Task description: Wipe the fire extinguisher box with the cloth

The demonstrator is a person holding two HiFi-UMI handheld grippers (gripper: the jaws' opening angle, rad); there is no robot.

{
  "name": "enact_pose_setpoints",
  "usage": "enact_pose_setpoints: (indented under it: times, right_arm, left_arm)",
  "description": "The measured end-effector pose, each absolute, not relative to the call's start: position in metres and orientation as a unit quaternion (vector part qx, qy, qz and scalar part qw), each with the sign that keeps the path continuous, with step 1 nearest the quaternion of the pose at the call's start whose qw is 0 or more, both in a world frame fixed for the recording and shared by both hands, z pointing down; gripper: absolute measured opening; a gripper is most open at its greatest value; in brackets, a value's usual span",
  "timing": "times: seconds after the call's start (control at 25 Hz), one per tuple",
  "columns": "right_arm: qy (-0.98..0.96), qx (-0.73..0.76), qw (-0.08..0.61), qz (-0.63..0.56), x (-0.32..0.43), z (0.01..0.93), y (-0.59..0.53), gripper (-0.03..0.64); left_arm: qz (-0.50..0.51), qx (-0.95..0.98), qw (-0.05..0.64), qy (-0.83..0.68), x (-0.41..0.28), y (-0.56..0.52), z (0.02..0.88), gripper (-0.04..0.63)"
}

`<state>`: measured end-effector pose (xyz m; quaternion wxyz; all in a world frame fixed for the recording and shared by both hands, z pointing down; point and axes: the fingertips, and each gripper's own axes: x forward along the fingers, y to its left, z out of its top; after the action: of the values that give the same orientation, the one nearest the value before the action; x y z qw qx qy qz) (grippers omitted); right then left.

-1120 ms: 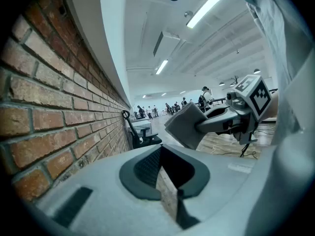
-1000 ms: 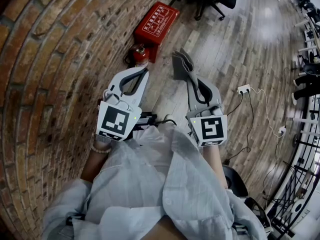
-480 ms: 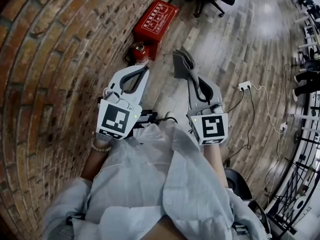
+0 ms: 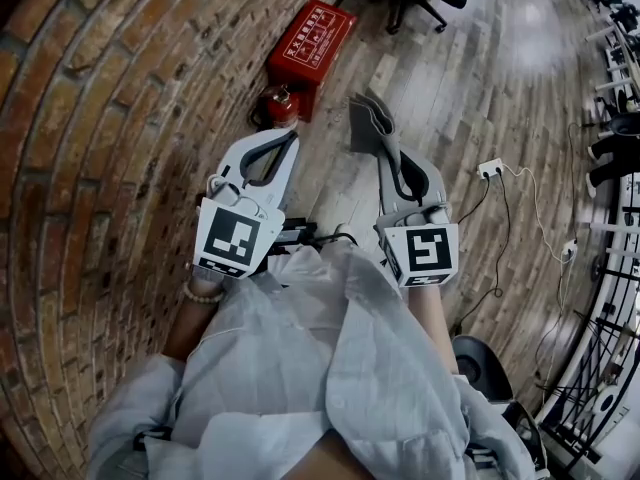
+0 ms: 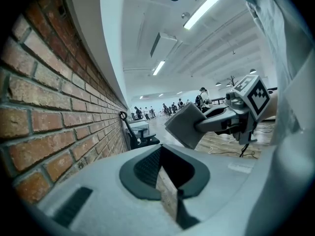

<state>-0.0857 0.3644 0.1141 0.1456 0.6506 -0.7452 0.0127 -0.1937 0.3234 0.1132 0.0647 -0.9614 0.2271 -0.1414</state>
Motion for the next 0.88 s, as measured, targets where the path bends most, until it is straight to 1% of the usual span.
enact_pose_setpoints:
  times: [0.44,0.88]
  right_arm:
    - [-0.73,0.667,0.147,0.013,-0.09,0.114,0.369,0.02]
    - [-0.742,0.654,0.144,0.016,-0.058,0.122,0.332,0.02]
  left_arm:
    - [-0.14,-0.964,0.074,0.212,-0.2,0.322,0.113,-0.002]
    - [-0.145,-0.958,0.071,0.238,-0.177,0.291,0.117,-0.002]
